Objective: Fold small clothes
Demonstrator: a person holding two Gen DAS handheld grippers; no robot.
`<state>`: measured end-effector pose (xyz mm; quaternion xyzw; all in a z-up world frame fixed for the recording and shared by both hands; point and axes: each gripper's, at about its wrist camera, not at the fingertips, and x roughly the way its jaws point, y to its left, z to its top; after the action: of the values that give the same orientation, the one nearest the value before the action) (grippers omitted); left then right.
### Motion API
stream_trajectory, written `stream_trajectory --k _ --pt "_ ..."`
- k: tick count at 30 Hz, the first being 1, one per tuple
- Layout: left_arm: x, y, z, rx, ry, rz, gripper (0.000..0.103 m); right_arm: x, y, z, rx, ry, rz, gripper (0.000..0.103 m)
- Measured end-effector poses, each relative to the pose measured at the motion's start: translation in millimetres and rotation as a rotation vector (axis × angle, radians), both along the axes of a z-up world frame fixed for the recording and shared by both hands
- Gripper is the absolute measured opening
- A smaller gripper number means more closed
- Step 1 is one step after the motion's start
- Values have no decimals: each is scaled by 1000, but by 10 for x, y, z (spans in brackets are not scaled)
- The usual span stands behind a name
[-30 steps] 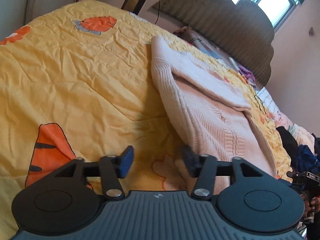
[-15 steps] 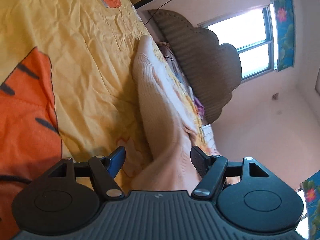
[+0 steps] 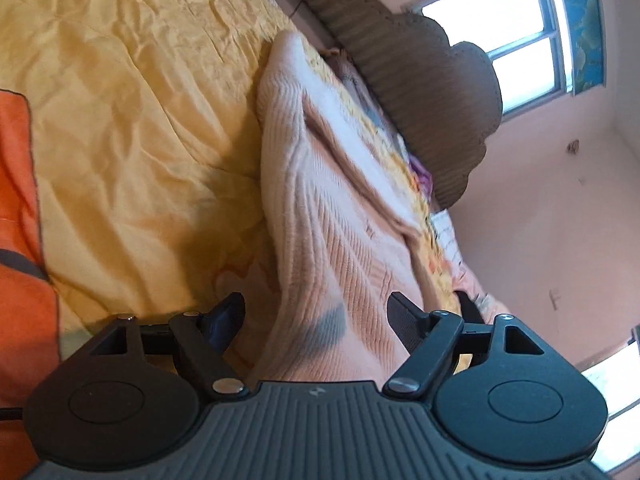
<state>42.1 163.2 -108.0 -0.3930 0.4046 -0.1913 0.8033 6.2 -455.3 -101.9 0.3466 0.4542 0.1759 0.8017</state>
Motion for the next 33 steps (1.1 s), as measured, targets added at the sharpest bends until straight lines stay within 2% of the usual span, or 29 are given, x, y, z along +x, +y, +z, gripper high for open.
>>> stream_trajectory --k 1,2,3,5,8,9,10,11,13,15,17,18,20,22,24,26,28,29,30,32,33 --pt "13 -58 28 42 -5 -12 73 6 -28 1 7 -11 -14 68" --pt "24 -116 62 81 5 -28 54 15 -62 -5 18 -20 -29 68" --pt "55 -175 68 106 48 -64 26 32 -93 -22 27 -17 -42 68" --pt "67 -224 64 151 120 -59 17 70 -97 -68 32 5 -41 69" --pt "46 -332 218 251 101 -91 12 124 36 -91 11 -2 35 69" --pt "36 -365 290 280 86 -104 12 136 92 -79 4 -19 60 54" --pt "22 -391 376 306 63 -109 11 167 152 -81 3 -19 98 9" --pt "15 -403 467 324 49 -109 11 208 218 -94 -12 4 126 13" --pt "2 -393 656 324 23 -118 11 243 318 -47 -54 0 173 13" --pt "-28 -386 788 350 2 -129 11 236 340 172 -55 -40 217 12" --pt "-4 -405 708 374 41 -143 11 196 300 413 -106 -81 241 12" --pt "21 -422 575 389 88 -146 11 188 256 462 -148 -84 251 12" --pt "12 -372 307 411 168 -135 10 205 108 348 -179 -21 243 11" --pt "-22 -310 265 373 148 -123 10 189 86 163 -184 29 243 11" --pt "-66 -276 350 378 128 -126 15 155 128 50 -151 35 230 13" --pt "-144 -264 513 448 68 -132 19 159 55 1 -90 57 179 28" --pt "-223 -221 710 522 9 -111 44 148 -106 14 -20 74 130 62" --pt "-268 -208 803 567 -24 -72 77 129 -211 56 3 64 83 69" --pt "-312 -195 864 593 -57 -31 95 101 -299 107 9 46 41 72" --pt "-344 -209 896 589 -100 1 95 72 -366 215 -16 4 5 71" --pt "-303 -253 862 583 -81 -9 95 72 -349 247 -23 -7 15 71"
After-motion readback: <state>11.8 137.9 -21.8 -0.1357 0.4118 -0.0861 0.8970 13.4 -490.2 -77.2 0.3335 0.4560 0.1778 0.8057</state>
